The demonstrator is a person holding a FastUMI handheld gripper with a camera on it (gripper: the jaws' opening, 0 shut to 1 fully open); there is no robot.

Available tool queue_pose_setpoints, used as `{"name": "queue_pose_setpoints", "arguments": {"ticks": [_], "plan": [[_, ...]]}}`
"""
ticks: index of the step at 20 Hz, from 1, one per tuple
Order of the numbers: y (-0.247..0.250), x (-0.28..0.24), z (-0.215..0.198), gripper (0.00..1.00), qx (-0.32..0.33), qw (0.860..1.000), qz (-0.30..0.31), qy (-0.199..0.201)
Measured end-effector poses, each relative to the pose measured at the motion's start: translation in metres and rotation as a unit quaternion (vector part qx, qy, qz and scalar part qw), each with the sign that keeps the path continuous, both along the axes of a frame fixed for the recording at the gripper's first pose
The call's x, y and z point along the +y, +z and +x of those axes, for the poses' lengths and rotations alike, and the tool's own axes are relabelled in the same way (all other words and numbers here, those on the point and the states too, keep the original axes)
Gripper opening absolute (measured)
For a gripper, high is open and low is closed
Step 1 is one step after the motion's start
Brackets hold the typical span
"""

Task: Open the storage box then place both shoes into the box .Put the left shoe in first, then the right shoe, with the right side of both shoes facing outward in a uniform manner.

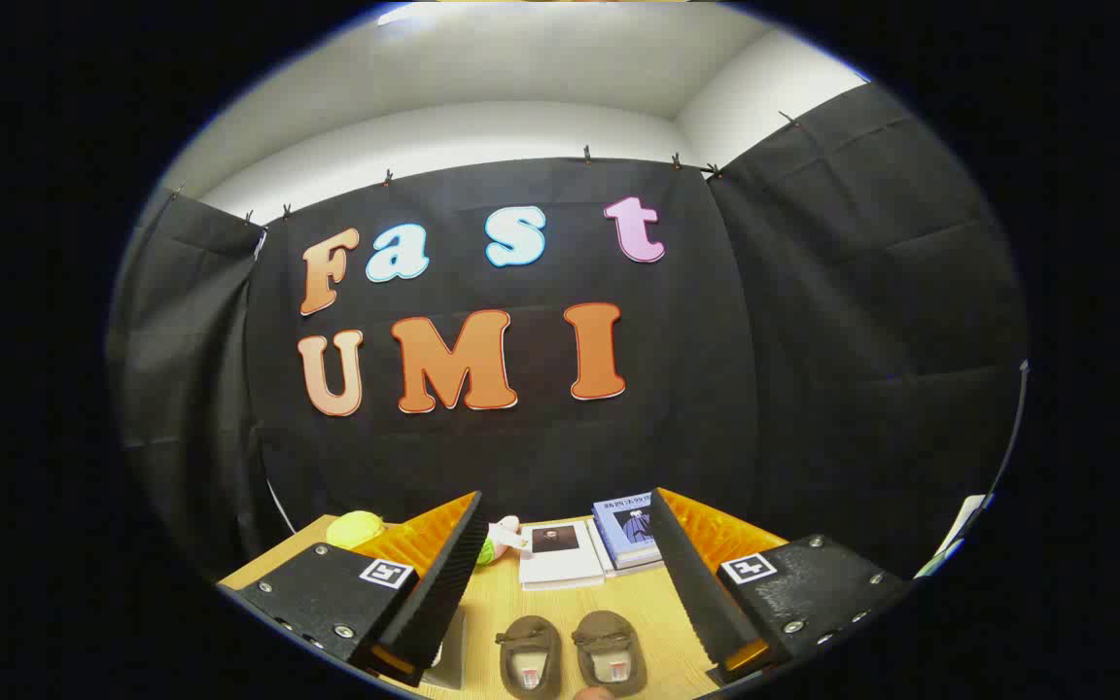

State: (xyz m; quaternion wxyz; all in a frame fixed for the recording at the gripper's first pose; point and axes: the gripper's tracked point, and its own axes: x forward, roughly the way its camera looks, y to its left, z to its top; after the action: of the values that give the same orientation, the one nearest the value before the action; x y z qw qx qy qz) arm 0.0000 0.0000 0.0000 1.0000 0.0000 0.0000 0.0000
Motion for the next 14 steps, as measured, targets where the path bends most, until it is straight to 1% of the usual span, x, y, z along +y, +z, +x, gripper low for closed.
{"name": "queue_pose_setpoints", "arguments": {"ticks": [7,14], "plan": [[-0.0071,-0.0076,0.0045,0.99,0.007,1.000,0.006,-0.005],[-0.0087,-0.0044,0.0059,0.99,0.009,1.000,0.004,0.001]]}}
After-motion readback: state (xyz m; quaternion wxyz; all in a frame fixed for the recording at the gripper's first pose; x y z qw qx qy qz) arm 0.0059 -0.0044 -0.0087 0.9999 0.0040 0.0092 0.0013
